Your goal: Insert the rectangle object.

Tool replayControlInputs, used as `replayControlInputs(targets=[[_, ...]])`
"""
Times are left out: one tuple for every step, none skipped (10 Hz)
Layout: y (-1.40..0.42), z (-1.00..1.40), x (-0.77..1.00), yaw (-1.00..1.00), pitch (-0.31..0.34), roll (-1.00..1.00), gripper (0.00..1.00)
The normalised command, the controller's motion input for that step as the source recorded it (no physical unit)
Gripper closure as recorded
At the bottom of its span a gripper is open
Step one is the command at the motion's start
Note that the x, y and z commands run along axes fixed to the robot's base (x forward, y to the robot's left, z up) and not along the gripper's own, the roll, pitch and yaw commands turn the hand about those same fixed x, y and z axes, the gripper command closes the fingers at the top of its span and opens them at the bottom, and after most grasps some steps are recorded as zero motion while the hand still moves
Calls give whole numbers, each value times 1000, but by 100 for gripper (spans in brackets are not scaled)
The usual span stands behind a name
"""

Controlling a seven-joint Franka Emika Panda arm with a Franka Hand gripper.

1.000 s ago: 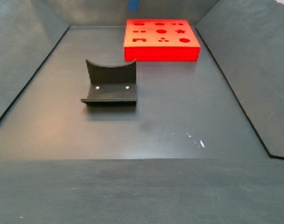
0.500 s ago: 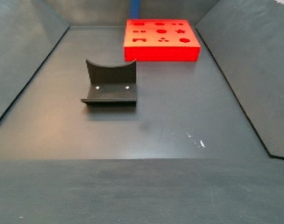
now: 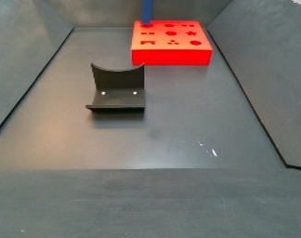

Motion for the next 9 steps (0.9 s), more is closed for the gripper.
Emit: replayControlInputs(targets=[[-66,-160,-100,11,-56,-10,100],[-83,-189,-80,0,-60,-13,100],[-106,-226,-43,0,-70,-20,100],[-91,-283,-3,0,-70,-33,100],[-46,-369,0,0,-59,-17,100],[0,-494,0,0,0,0,100],[0,-626,111,0,116,0,100],[0,-691,329,0,277,0,100],[0,-666,397,0,296,0,100]])
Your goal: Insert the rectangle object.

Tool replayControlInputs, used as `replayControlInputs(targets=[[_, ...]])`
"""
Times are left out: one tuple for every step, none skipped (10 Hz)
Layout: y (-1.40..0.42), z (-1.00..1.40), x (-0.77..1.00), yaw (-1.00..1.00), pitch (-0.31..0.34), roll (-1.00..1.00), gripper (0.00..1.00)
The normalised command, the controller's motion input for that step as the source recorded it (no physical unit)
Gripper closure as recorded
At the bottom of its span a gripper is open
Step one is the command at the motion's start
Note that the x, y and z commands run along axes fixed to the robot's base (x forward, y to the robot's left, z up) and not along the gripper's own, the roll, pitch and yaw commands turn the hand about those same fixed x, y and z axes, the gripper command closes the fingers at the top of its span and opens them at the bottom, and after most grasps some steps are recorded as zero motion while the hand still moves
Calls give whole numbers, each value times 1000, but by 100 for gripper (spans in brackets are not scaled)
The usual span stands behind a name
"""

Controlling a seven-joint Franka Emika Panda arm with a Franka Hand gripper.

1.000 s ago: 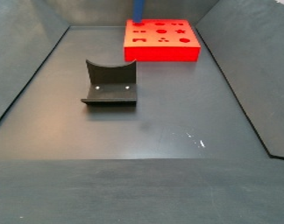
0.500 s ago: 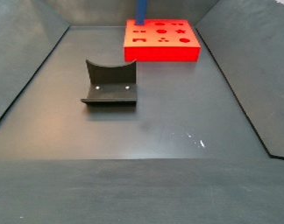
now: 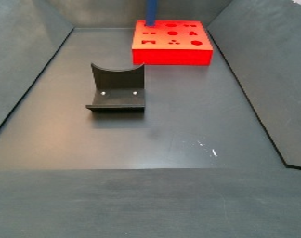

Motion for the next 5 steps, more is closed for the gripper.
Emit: replayControlInputs(targets=[[0,-669,443,0,296,0,100],[0,-669,434,0,293,0,100],[0,-337,89,17,41,0,100],[0,0,0,0,-19,0,100],[0,0,0,0,0,0,100]])
